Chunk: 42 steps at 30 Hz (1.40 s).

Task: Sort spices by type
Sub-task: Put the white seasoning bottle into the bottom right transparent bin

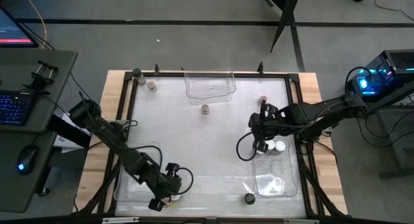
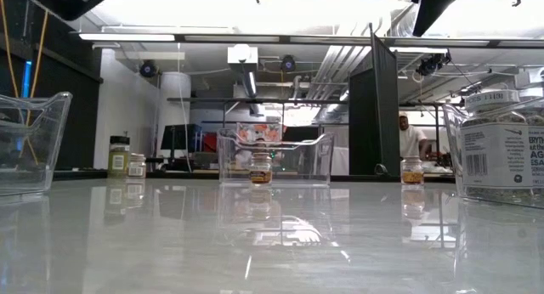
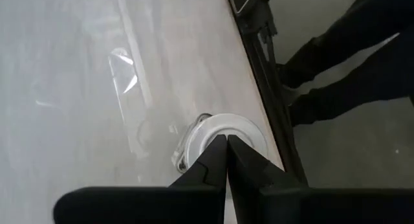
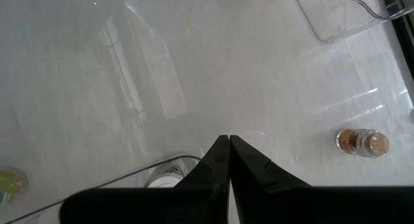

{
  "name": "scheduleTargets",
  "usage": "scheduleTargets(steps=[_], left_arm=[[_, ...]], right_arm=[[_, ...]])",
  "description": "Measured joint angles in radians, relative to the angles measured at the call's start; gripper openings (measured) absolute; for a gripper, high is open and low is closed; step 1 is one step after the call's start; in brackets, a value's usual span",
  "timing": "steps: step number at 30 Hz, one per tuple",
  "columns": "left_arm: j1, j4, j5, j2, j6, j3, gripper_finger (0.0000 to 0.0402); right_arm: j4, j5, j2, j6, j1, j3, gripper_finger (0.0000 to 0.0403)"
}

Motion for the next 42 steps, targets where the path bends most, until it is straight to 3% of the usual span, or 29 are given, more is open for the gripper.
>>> scheduleTargets(steps=[12,22,27,32,36,39,42], left_arm=[[0.26,0.049,-0.025,0.004,0.29,-0.004,0.0],[0.503,0.349,-0.021,0.106,0.389,-0.005,0.0],[0.567,0.215,-0.02,0.097,0.383,0.097,0.0],[0.594,0.108,-0.035,-0.057,0.436,0.161,0.0],[0.598,0.022,-0.094,-0.228,0.42,0.16,0.0],[0.585,-0.049,-0.178,-0.361,0.368,0.148,0.0],[0.554,-0.088,-0.255,-0.468,0.303,0.114,0.0]], right_arm=[[0.0,-0.007,0.0,-0.021,0.0,0.0,0.0],[0.008,-0.008,0.0,-0.014,0.0,0.0,0.0],[0.097,-0.004,0.0,-0.028,0.0,0.0,0.0],[0.286,0.013,0.001,-0.118,-0.004,0.0,0.0],[0.47,0.007,0.022,-0.082,-0.039,0.0,0.0011],[0.587,-0.048,0.071,-0.084,-0.069,0.0,0.0048],[0.684,-0.141,0.147,-0.152,-0.087,0.001,0.011]])
